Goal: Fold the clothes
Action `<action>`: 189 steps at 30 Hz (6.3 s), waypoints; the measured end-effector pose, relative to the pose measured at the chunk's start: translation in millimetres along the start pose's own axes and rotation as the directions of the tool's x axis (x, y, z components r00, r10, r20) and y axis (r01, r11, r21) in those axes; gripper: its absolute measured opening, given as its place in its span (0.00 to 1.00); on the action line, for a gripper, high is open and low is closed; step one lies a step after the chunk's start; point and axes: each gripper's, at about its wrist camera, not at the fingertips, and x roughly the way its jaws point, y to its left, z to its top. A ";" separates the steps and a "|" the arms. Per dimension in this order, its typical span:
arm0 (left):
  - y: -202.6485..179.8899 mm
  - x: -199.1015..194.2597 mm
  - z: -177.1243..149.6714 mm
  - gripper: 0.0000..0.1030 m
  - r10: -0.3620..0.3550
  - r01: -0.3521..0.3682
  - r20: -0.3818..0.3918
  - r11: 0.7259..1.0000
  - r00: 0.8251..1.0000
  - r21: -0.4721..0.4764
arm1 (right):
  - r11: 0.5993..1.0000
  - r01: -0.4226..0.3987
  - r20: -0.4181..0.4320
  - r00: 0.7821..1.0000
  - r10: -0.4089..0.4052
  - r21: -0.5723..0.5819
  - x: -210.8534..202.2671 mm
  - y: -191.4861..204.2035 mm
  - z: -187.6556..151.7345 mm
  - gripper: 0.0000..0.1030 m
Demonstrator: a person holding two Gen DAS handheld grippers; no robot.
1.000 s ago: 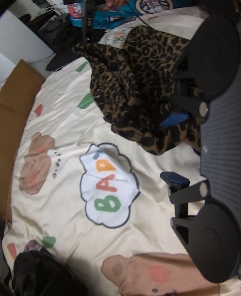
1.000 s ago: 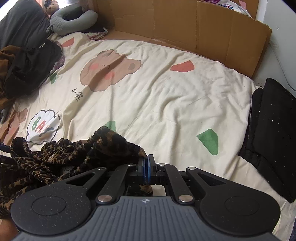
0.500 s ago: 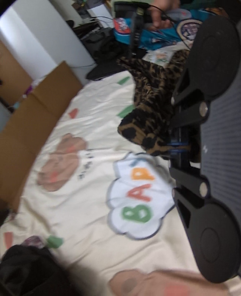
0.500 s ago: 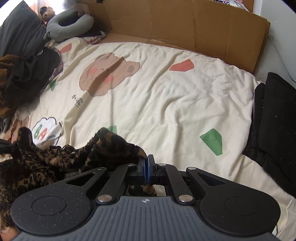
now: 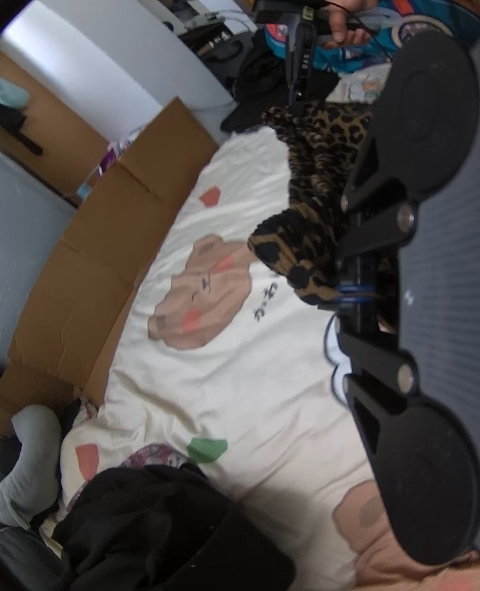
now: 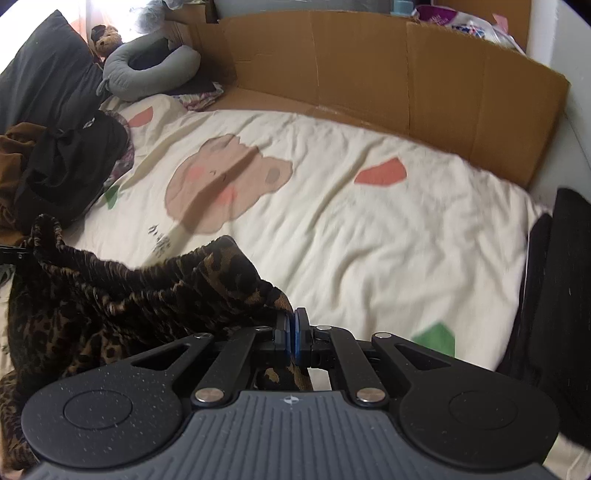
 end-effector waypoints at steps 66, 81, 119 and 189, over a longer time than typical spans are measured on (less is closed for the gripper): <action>2.2 54.0 -1.8 0.04 0.195 -0.194 0.011 0.970 0.981 0.148 | 0.998 -0.036 0.027 0.999 0.034 0.053 62.3 3.9 -6.6 0.09; -24.1 51.9 41.5 0.03 0.258 -0.276 0.136 0.950 0.957 0.143 | 0.997 0.003 0.165 0.986 -0.015 0.071 39.6 0.8 23.7 0.08; -20.7 128.3 136.3 0.03 0.341 -0.355 0.111 0.923 0.934 0.147 | 0.991 0.106 0.137 0.986 -0.095 -0.081 105.5 -17.8 133.4 0.09; -186.1 40.5 -20.4 0.32 0.119 -0.093 -0.071 0.952 0.990 0.292 | 0.983 0.037 0.083 0.995 -0.053 0.182 -13.6 -75.0 -24.0 0.41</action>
